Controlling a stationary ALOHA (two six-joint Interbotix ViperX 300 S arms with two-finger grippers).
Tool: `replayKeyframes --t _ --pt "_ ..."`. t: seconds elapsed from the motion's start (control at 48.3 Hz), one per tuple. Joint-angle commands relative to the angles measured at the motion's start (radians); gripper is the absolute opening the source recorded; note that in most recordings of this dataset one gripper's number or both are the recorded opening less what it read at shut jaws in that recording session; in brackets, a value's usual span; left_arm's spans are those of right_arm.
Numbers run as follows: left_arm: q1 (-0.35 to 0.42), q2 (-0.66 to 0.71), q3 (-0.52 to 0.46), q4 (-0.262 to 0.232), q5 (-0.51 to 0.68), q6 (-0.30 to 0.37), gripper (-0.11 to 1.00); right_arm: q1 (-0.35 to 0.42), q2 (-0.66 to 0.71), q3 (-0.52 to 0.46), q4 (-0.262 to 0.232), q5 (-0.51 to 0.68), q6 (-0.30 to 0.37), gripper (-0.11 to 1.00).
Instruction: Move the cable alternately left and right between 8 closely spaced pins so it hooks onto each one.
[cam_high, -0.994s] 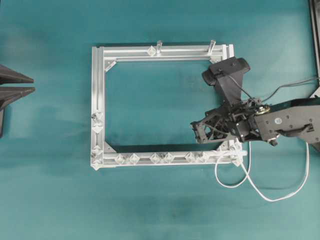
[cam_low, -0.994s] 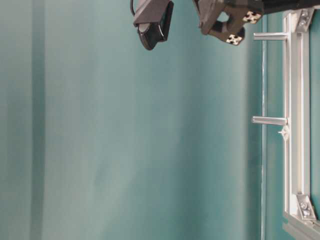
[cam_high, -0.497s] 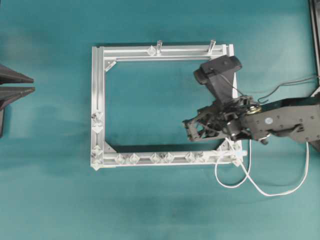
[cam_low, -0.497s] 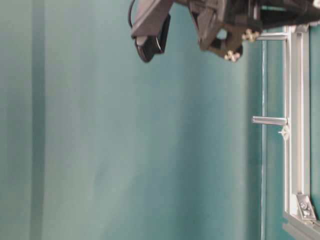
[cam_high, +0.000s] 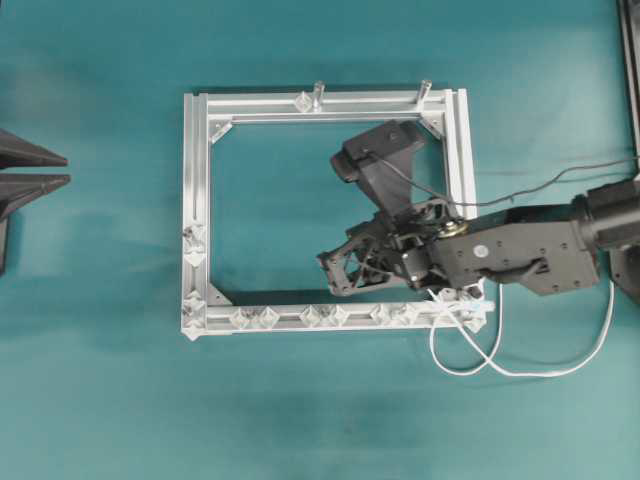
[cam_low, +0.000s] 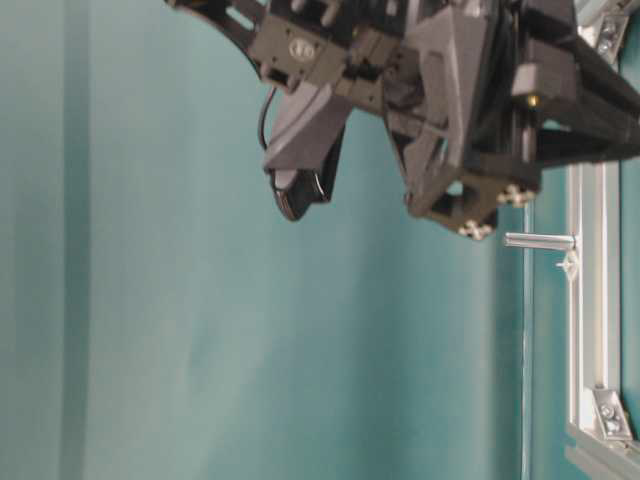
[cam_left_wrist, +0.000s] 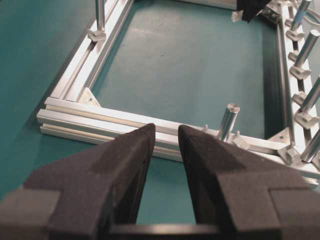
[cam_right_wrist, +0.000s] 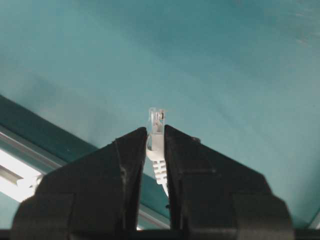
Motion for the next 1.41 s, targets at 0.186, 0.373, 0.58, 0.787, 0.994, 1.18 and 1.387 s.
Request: replayKeyframes --t 0.186,0.373,0.58,0.787,0.994,1.18,1.387 --pt "0.005 0.008 -0.025 0.003 -0.005 -0.002 0.37 -0.005 -0.011 -0.023 0.002 -0.003 0.000 0.15" --pt "0.005 0.008 -0.025 0.003 -0.005 -0.002 0.38 0.014 -0.009 -0.026 0.015 -0.003 0.009 0.15" --pt "0.005 0.008 -0.025 0.003 -0.005 -0.002 0.37 0.063 -0.011 -0.041 0.034 0.009 0.037 0.15" --pt "0.005 0.008 -0.025 0.003 -0.005 -0.002 0.38 0.115 -0.011 -0.054 0.034 0.020 0.115 0.15" --pt "0.005 0.008 -0.025 0.003 -0.005 -0.002 0.38 0.166 -0.011 -0.057 0.034 0.020 0.179 0.15" --pt "0.005 0.008 -0.025 0.003 -0.005 -0.002 0.38 0.195 -0.009 -0.057 0.034 0.021 0.219 0.15" --pt "0.005 0.008 -0.025 0.003 -0.006 -0.002 0.38 0.210 -0.009 -0.060 0.035 0.021 0.238 0.15"
